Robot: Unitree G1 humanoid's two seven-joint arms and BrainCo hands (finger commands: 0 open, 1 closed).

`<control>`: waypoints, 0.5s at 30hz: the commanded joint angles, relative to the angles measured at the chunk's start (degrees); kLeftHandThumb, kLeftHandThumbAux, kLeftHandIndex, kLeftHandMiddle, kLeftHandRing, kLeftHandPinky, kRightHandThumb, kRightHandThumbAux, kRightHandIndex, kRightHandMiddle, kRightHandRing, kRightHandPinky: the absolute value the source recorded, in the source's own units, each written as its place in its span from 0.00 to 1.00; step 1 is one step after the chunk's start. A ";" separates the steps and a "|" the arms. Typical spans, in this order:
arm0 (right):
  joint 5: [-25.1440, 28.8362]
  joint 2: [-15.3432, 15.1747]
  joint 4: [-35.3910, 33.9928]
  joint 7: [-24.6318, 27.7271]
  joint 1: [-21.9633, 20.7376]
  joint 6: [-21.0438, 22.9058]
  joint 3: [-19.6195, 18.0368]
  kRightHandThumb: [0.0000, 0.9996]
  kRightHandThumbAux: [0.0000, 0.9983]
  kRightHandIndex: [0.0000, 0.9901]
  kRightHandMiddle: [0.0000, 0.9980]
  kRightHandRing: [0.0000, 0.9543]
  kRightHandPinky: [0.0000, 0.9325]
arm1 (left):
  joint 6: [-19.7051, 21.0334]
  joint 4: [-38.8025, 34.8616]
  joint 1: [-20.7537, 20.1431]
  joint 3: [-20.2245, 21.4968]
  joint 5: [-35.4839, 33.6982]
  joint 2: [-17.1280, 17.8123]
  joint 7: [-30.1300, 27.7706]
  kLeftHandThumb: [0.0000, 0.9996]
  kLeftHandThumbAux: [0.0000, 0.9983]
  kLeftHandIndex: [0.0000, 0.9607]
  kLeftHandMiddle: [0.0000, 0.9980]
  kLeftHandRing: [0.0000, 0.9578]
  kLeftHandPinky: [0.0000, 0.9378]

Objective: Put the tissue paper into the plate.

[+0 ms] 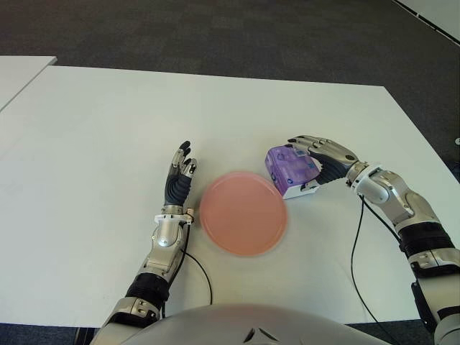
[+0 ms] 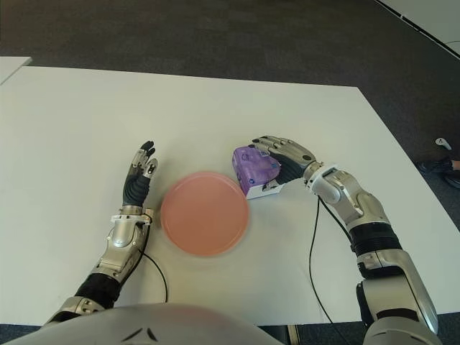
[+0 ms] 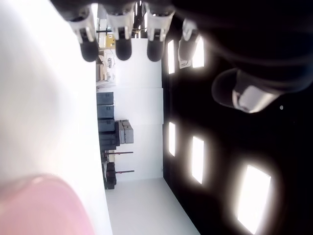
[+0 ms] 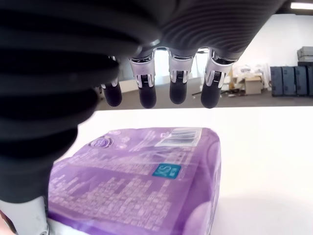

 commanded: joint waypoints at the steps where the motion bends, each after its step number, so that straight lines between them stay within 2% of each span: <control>1: 1.70 0.77 -0.28 0.93 -0.28 1.84 -0.57 0.00 0.69 0.00 0.00 0.00 0.00 | -0.45 10.54 10.47 0.65 4.32 3.83 1.51 0.00 0.35 0.00 0.00 0.00 0.00; 15: 0.78 0.87 1.43 1.55 -0.93 0.96 1.29 0.02 0.71 0.00 0.00 0.00 0.00 | 1.29 9.64 10.70 0.74 2.49 3.41 -0.44 0.00 0.36 0.00 0.00 0.00 0.00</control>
